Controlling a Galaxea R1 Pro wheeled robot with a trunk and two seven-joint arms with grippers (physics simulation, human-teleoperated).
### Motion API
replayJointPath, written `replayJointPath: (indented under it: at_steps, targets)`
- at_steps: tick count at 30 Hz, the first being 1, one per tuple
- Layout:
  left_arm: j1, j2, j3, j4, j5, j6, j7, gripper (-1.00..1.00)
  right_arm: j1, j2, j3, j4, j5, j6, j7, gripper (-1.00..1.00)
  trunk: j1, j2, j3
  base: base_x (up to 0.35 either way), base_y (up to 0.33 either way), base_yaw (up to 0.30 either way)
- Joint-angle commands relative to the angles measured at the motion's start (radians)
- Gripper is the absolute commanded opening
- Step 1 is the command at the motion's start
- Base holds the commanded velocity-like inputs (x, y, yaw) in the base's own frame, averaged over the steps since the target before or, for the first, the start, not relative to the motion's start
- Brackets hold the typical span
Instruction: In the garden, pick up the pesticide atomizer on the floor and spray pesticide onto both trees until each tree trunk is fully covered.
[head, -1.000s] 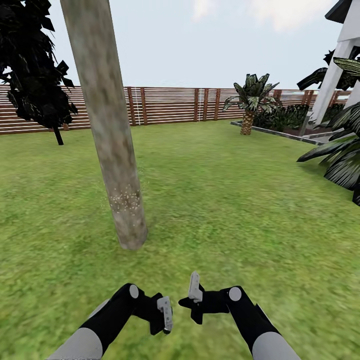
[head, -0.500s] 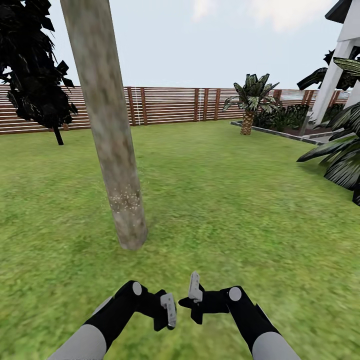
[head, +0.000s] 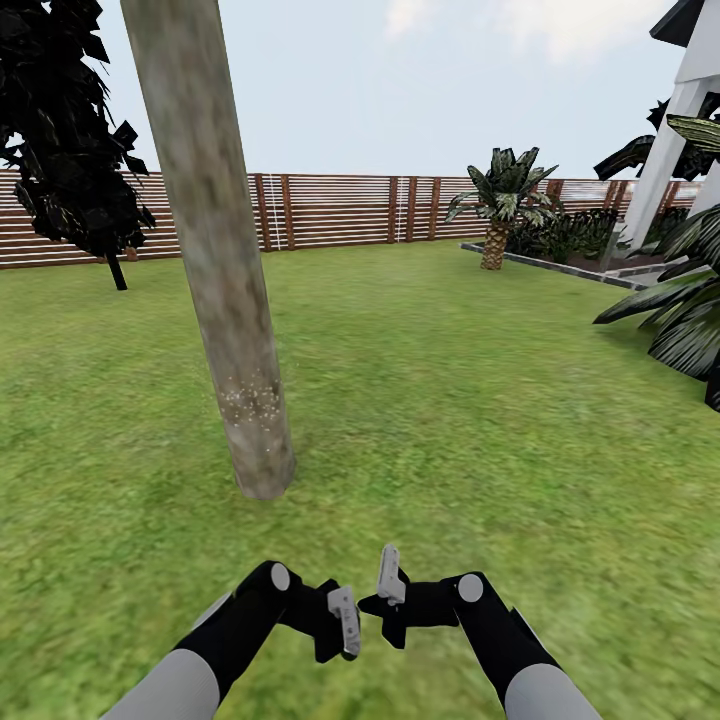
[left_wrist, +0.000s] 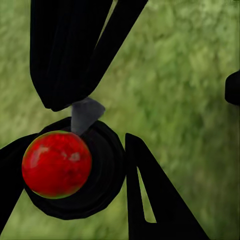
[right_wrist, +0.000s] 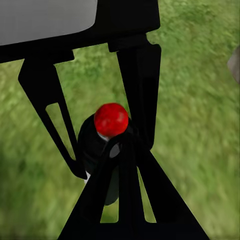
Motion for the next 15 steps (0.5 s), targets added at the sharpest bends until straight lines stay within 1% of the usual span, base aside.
replayJointPath:
  at_steps: [1, 10, 12, 15]
  targets:
    - [0.0, -0.001, 0.0, -0.002, -0.001, 0.008, -0.004, -1.0, -0.001, 0.002, -0.008, -0.001, 0.009, -0.005, 0.005, -1.0, 0.0, 0.0, -0.001, 0.0, 0.0, 0.0]
    - [-0.001, -0.001, -0.001, 0.002, -0.003, 0.008, -0.004, -1.0, -0.001, 0.002, -0.008, -0.001, 0.009, -0.005, 0.005, -1.0, 0.0, 0.0, -0.001, 0.0, 0.0, 0.0]
    - [0.0, 0.003, 0.0, 0.004, -0.004, 0.009, -0.003, -1.0, -0.001, 0.002, -0.008, -0.001, 0.009, -0.005, 0.005, -1.0, 0.0, 0.0, -0.001, 0.0, 0.0, 0.0]
    - [0.0, 0.016, 0.008, 0.006, -0.006, 0.01, -0.001, -1.0, -0.001, 0.002, -0.008, -0.002, 0.009, -0.005, 0.005, -1.0, 0.0, 0.0, -0.001, 0.0, 0.0, 0.0]
